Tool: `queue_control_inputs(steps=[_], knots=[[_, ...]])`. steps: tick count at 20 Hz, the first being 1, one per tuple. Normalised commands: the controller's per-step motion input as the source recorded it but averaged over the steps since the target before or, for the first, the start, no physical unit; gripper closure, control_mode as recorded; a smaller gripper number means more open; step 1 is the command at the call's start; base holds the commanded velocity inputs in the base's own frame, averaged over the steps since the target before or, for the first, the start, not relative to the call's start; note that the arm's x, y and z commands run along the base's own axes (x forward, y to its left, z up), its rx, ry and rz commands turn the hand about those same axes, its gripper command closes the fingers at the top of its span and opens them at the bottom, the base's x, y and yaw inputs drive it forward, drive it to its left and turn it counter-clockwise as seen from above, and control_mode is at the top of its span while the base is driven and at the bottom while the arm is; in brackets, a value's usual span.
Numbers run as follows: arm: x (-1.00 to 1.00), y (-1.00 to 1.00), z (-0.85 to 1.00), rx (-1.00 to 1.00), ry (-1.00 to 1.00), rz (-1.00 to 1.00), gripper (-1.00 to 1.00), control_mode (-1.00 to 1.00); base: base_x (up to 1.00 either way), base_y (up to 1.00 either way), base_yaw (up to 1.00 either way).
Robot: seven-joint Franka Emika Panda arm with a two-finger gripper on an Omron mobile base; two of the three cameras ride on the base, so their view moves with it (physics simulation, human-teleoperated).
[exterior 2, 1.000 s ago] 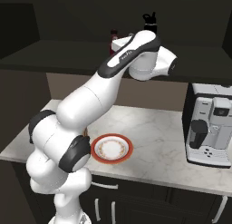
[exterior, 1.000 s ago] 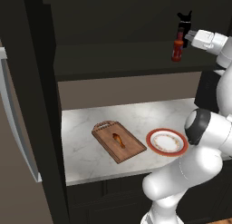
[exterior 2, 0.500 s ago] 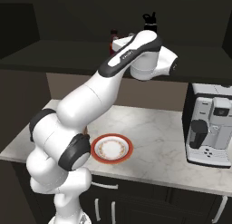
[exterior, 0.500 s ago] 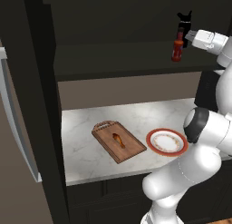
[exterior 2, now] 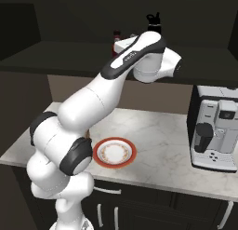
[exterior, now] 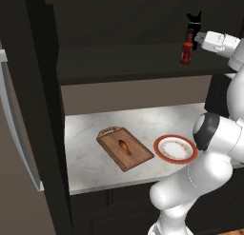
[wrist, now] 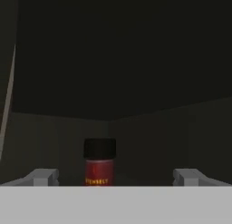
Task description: Pick the chicken drumstick from the plate and place it on the cutting board. Then pick the condiment bottle from the cabinet and place it next to the cutting board.
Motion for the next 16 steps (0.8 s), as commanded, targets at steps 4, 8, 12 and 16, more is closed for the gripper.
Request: queue_control_inputs(steps=[4,8,12,16], knots=[[-0.11,0.12,0.0,0.0,0.0,0.03,-1.0,-1.0,0.0,0.0,0.0],[-0.05,0.12,0.0,0.0,0.0,0.02,-1.0,-1.0,0.0,0.0,0.0],[0.0,0.13,0.0,0.0,0.0,0.01,-1.0,-1.0,0.0,0.0,0.0],[0.0,0.15,0.0,0.0,0.0,0.0,-1.0,-1.0,0.0,0.0,0.0]])
